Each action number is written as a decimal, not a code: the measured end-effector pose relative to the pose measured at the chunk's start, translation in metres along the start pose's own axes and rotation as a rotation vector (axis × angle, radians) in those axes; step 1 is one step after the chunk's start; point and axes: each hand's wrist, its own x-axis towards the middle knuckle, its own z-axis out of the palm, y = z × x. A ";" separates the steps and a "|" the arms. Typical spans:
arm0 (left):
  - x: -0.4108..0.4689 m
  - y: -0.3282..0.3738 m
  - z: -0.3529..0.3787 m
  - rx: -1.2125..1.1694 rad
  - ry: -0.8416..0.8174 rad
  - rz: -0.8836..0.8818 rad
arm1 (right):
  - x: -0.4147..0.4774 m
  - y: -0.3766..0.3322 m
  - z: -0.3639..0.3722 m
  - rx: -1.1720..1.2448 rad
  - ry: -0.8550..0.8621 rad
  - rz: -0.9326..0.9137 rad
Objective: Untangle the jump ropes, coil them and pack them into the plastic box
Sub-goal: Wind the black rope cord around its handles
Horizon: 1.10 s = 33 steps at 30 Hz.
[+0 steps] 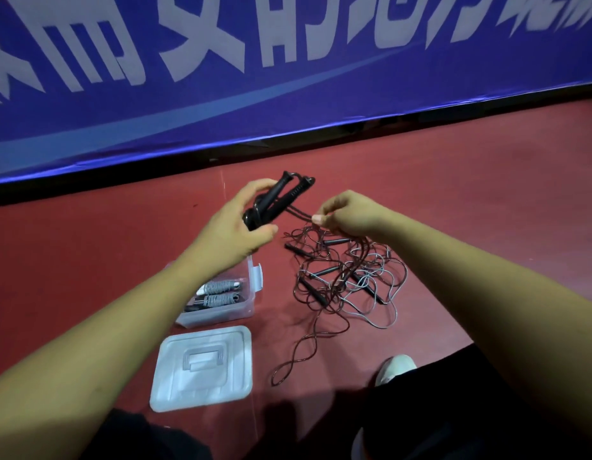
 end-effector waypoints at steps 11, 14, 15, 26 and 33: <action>0.024 -0.053 -0.034 0.609 0.160 -0.230 | -0.042 -0.037 0.045 -0.029 -0.317 -0.172; 0.024 -0.063 -0.030 0.699 0.102 -0.281 | -0.051 -0.041 0.043 -0.027 -0.337 -0.181; 0.024 -0.066 -0.029 0.727 0.077 -0.305 | -0.053 -0.043 0.041 -0.042 -0.339 -0.205; 0.001 -0.050 0.013 0.738 -0.251 -0.240 | -0.051 -0.048 0.017 -0.129 0.075 -0.431; -0.006 -0.031 0.018 0.774 -0.445 -0.053 | -0.034 -0.037 0.004 -0.377 0.259 -0.543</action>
